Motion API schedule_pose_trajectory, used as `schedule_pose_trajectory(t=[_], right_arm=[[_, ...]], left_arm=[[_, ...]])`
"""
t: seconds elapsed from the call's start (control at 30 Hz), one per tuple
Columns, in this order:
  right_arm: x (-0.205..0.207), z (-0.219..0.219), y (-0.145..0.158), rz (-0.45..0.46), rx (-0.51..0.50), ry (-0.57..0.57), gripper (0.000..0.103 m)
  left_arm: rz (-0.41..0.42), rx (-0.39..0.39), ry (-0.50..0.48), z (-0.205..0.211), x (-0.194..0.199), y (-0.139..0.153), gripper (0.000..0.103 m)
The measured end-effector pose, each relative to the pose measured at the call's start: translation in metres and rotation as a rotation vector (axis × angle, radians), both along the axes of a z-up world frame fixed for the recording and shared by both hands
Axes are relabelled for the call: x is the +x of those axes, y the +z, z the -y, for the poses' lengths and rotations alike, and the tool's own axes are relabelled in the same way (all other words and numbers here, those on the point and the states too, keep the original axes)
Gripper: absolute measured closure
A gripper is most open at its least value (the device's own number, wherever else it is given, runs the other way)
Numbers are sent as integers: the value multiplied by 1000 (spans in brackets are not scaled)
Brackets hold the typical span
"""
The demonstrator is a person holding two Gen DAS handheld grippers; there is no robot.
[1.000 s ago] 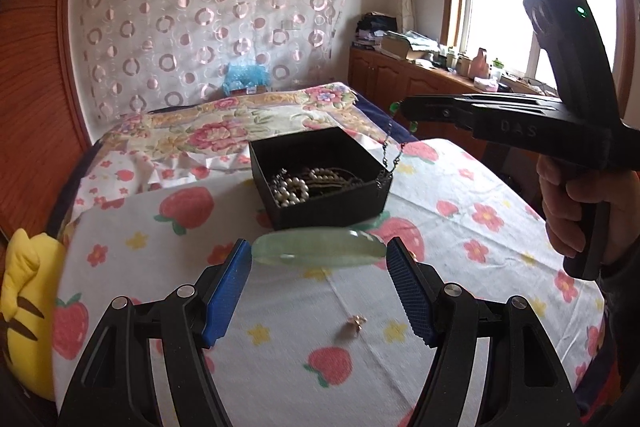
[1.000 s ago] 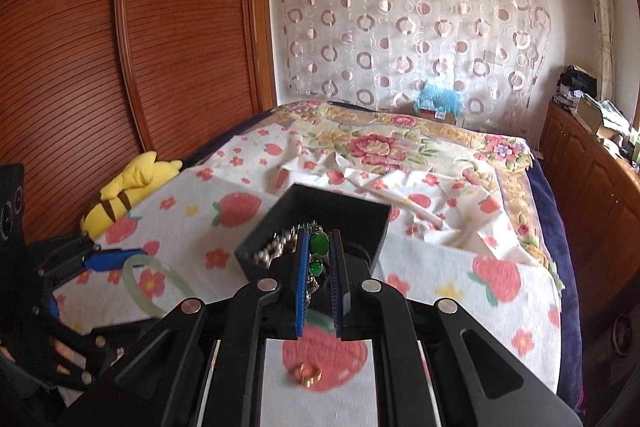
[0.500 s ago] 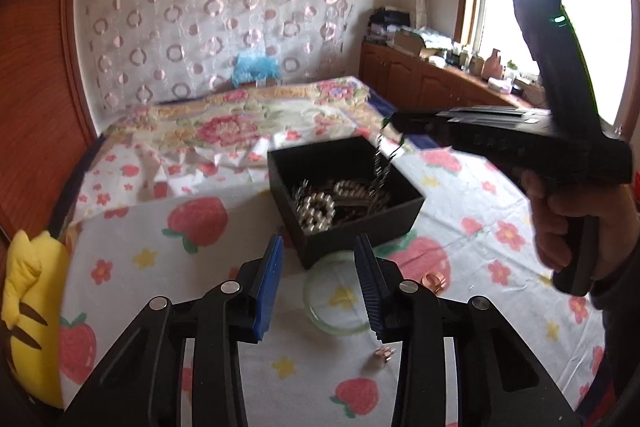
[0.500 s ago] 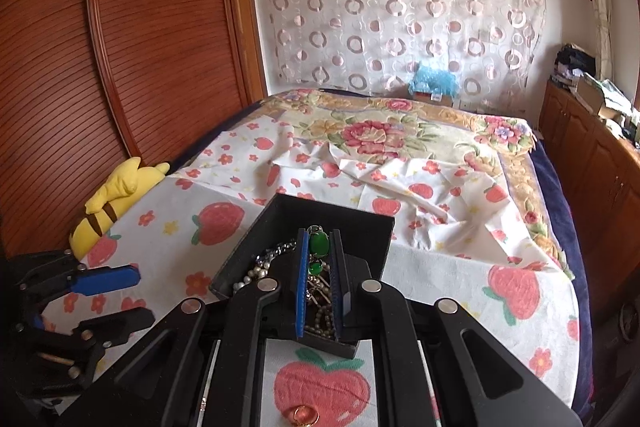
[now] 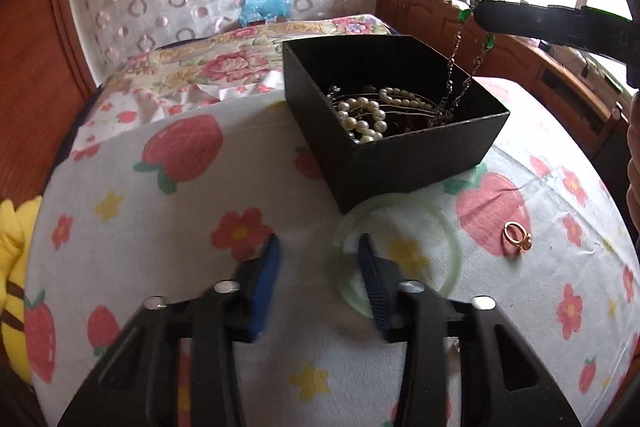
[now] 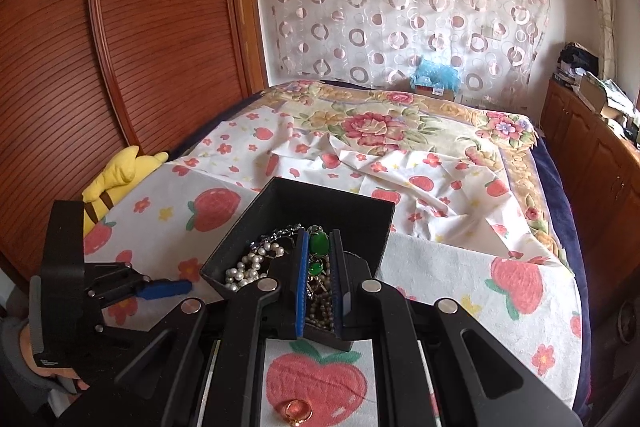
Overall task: Organize jewelry
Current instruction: 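Lower the jade bangle into the box and open the left tool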
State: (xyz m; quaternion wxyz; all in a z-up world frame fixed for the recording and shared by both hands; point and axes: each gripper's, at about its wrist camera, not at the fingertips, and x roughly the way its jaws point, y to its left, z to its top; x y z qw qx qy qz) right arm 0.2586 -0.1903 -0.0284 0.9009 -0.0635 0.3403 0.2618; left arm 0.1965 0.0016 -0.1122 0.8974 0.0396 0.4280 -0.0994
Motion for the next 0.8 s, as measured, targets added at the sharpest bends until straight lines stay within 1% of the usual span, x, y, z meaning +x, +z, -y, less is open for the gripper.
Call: schedule_pose_trajectory(t=[0.03, 0.07, 0.17, 0.27, 0.47, 0.53, 0.57, 0.67, 0.8], right_arm=[[0, -1, 0, -1, 1, 0, 92], [0, 0, -1, -1, 2, -1, 92], [0, 0, -2, 0, 3, -1, 92], [1, 0, -2, 0, 1, -2, 92], [3, -2, -6, -18, 5, 6, 90], [2, -1, -6, -15, 1, -4, 80], [3, -1, -5, -15, 8, -5, 79], [2, 1, -1, -11, 13, -11, 78], [-2, 11, -1, -10, 22, -21, 78]], left_arm=[[-8, -7, -16, 1, -1, 0, 96], [-11, -7, -18, 2, -2, 1, 96], [27, 3, -15, 3, -13, 12, 97], [71, -30, -10, 0, -26, 29, 97], [177, -60, 2, 1, -43, 70, 97], [200, -68, 8, 4, -43, 81, 97], [210, -69, 13, 5, -41, 86, 97], [220, -70, 24, 9, -32, 94, 97], [224, -62, 31, 12, -17, 97, 97]])
